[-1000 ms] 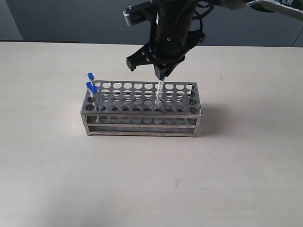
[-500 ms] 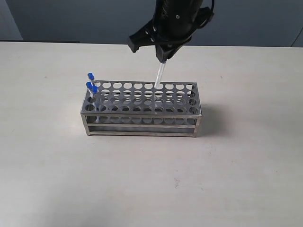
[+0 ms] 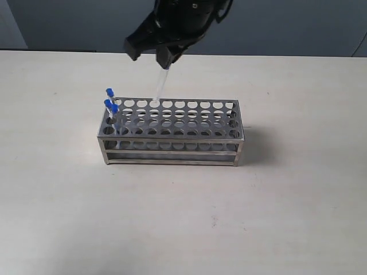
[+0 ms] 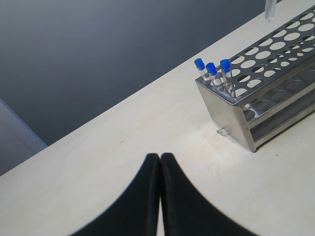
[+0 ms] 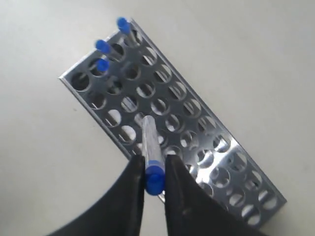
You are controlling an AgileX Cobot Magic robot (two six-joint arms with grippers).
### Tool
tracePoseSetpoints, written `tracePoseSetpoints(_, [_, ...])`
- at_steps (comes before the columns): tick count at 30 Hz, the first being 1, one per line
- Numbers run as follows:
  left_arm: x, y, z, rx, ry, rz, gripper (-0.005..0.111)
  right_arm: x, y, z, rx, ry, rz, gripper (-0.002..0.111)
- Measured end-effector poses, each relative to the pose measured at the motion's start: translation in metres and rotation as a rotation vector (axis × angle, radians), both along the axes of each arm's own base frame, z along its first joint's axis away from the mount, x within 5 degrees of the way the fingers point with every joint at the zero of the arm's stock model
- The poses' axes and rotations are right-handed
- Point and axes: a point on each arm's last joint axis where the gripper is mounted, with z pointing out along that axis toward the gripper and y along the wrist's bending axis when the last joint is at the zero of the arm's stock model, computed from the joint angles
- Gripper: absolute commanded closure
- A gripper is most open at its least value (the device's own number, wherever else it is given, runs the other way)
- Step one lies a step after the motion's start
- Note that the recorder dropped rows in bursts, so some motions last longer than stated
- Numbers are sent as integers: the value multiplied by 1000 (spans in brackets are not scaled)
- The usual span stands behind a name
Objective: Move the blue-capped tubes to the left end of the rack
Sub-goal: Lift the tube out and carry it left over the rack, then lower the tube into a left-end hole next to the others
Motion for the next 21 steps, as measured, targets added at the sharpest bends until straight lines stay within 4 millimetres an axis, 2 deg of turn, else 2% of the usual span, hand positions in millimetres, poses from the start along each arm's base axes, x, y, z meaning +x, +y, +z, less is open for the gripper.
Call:
tracePoseSetpoints(6, [0,0,0,0,0,0,106,-4,35,1,60,-9,110,109])
tracePoseSetpoints(11, [0,0,0,0,0,0,106,-2,59,-17,72,21,148,109])
tracePoseSetpoints(21, [0,0,0,0,0,0,106,-8,74,-36,48,54,179,109])
